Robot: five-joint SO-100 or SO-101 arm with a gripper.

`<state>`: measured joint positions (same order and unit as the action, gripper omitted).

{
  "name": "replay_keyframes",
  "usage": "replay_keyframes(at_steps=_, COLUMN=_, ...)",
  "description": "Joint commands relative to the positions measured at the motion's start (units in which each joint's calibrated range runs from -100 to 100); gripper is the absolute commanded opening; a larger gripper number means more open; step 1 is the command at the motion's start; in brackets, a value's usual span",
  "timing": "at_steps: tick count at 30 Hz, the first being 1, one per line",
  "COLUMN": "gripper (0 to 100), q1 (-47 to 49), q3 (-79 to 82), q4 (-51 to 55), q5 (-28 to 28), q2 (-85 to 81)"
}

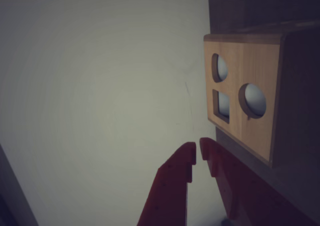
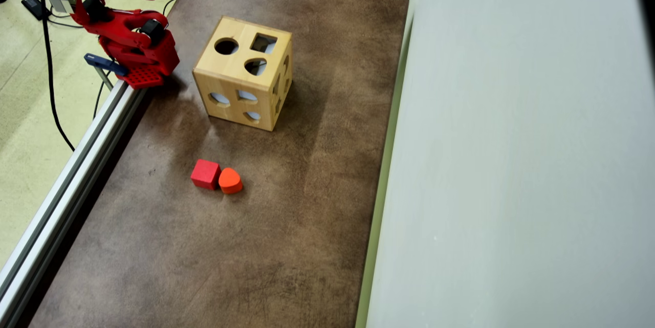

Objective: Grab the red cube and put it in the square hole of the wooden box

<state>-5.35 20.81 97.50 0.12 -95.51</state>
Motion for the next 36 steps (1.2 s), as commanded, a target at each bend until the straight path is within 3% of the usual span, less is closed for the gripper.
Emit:
replay_keyframes(at_steps=1, gripper=2, q1=0.2, q3=0.1, q4=0.2, q5=0.2, q2=0.1)
replay_keyframes(at_steps=32, gripper=2, q1=-0.4, q3=0.2, q4=-0.7, q5=0.0, q2=0.6)
replay_keyframes(at_steps=36, gripper=2, q1=-0.4, q3=-2.0, q4=-0.8, q5=0.3, q2=6.7)
